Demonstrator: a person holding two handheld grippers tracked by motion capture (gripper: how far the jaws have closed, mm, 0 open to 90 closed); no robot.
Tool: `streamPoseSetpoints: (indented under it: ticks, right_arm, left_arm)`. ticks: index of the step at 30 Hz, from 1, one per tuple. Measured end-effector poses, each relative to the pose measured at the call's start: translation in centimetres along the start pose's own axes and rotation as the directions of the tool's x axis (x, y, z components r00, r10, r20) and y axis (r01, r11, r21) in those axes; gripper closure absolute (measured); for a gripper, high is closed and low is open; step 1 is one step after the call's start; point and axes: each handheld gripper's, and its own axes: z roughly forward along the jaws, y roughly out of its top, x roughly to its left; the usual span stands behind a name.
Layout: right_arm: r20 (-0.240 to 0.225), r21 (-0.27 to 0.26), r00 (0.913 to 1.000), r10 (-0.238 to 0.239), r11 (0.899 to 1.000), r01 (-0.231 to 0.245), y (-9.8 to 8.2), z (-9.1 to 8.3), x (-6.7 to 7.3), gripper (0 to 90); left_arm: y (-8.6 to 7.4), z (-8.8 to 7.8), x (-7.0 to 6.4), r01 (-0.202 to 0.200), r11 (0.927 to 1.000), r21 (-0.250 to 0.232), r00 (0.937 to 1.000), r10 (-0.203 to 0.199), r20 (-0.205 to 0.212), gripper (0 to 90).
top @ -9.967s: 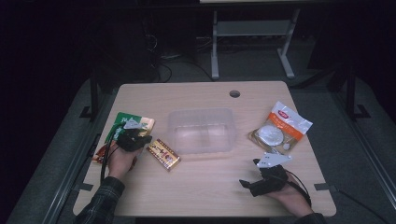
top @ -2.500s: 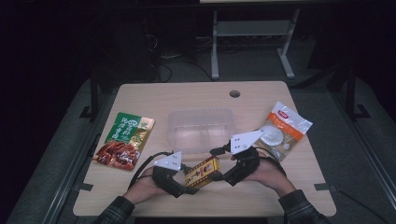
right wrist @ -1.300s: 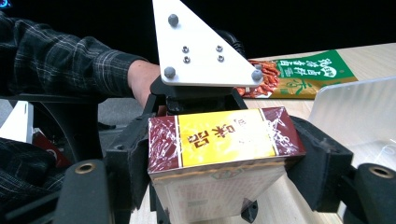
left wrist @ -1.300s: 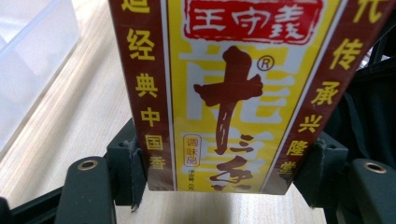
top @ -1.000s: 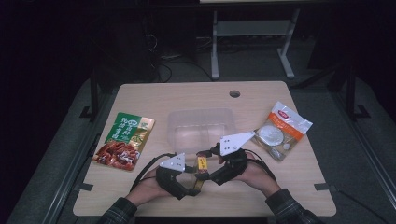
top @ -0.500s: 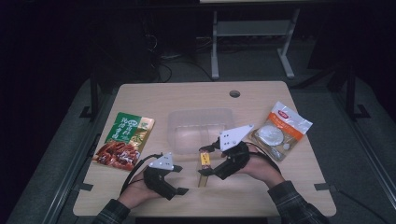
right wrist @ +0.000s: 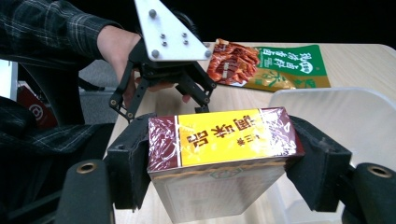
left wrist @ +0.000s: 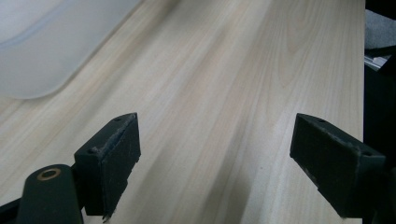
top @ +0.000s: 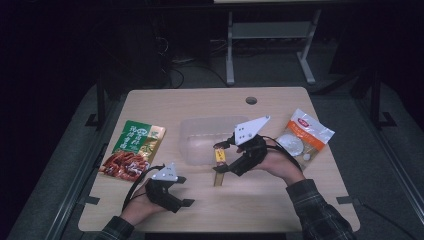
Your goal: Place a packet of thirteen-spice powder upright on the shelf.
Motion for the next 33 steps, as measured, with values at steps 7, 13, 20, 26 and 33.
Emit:
streamPoseSetpoints:
  ticks: [7, 13, 20, 26, 33]
  right_arm:
    - [0.016, 0.029, 0.9998, -0.009, 1.000, 0.009, 1.0, -0.6, -2.1, 29.9]
    - [0.027, 0.025, 0.9996, 0.000, 1.000, -0.001, 1.6, -1.2, -3.5, 29.9]
    - [0.039, 0.020, 0.9992, -0.002, 1.000, 0.001, 2.1, -1.8, -5.2, 29.9]
    - [0.059, 0.021, 0.9983, 0.000, 1.000, -0.002, 2.2, -1.8, -6.5, 29.9]
    - [0.072, 0.032, 0.9973, -0.009, 0.999, 0.006, 2.2, -1.5, -8.1, 29.9]
  left_arm:
    - [0.0, 0.0, 0.4, -0.006, 1.0000, 0.005, 1.0000, 0.006, -0.001, 15.6]
    - [0.0, -0.1, 0.5, -0.006, 1.0000, 0.006, 1.0000, 0.006, 0.000, 15.6]
    - [0.0, 0.0, 0.5, -0.012, 0.9999, 0.009, 0.9999, 0.012, 0.002, 15.6]
    - [-0.1, -0.1, 0.6, -0.005, 0.9999, 0.011, 1.0000, 0.005, 0.008, 15.6]
    - [-0.1, -0.1, 0.7, 0.003, 0.9999, 0.011, 0.9999, -0.003, 0.015, 15.6]
